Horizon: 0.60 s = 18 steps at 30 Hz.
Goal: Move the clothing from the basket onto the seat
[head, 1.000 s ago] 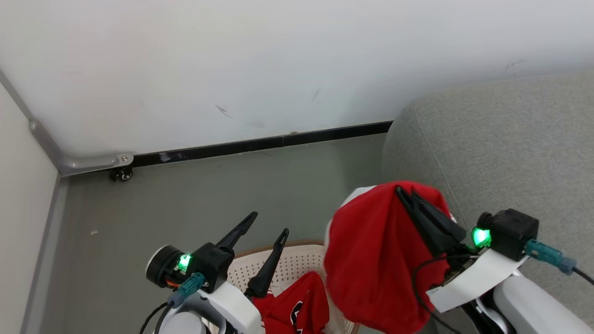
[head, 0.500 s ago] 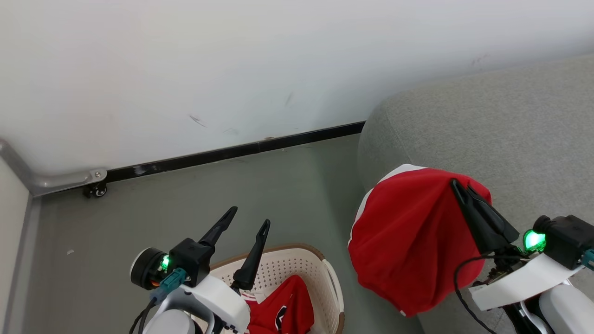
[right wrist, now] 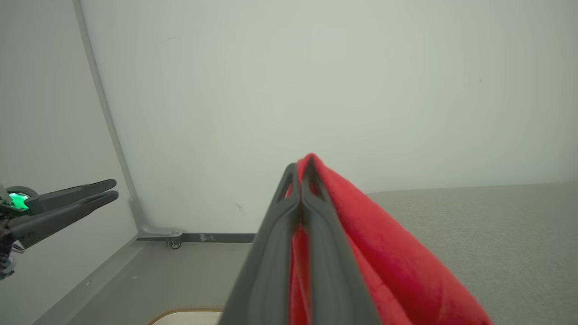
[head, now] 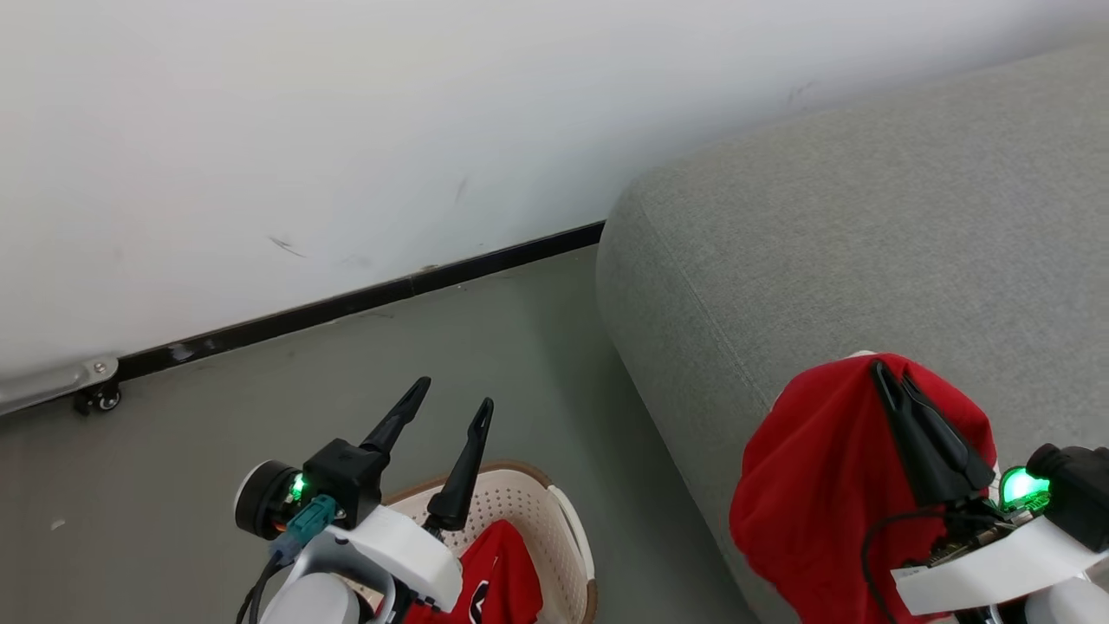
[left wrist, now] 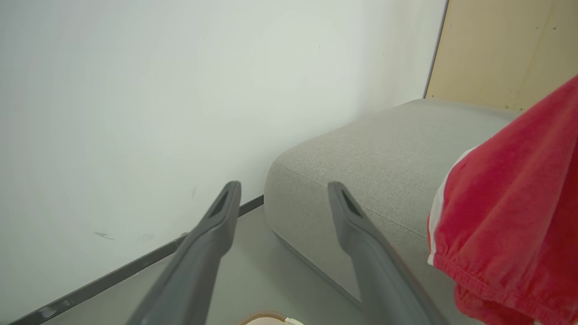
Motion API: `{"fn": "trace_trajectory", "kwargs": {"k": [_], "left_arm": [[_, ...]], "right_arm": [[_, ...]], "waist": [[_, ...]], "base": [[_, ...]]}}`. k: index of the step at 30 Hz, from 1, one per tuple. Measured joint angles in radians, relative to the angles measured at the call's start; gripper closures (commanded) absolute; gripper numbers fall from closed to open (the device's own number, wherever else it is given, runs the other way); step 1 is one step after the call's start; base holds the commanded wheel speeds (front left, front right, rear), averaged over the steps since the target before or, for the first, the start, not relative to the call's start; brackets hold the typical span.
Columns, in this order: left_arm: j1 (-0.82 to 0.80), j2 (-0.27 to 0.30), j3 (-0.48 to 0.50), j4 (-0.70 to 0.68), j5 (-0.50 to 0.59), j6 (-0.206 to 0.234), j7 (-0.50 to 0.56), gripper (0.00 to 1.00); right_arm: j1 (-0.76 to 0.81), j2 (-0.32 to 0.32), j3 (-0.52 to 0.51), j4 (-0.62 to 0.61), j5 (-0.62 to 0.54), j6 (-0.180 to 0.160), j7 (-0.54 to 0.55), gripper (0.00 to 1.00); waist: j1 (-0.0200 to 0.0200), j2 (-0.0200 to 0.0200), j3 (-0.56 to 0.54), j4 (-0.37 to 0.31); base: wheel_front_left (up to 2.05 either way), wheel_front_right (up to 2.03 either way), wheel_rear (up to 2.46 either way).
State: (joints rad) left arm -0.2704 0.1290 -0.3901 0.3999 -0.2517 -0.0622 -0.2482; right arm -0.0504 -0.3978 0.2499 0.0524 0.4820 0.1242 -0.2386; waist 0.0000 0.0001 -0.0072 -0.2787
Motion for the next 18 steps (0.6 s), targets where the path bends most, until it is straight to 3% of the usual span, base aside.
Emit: {"fn": "trace_trajectory", "kwargs": {"k": [11,18], "left_arm": [[0.005,0.012,0.052,-0.047,0.0,0.037,-0.004,0.0],[0.034,0.051,0.124,-0.098,0.0,0.081,-0.004,0.0]], "right_arm": [[0.002,0.023,-0.047,-0.038,-0.018,0.0,0.01,1.0],[-0.11,0.05,-0.125,-0.038,-0.025,0.0,0.01,1.0]], "waist": [[0.0,0.0,0.018,-0.075],[0.0,0.0,0.046,-0.091]], "base": [[0.0,0.0,0.0],[0.0,0.0,0.0]]}}
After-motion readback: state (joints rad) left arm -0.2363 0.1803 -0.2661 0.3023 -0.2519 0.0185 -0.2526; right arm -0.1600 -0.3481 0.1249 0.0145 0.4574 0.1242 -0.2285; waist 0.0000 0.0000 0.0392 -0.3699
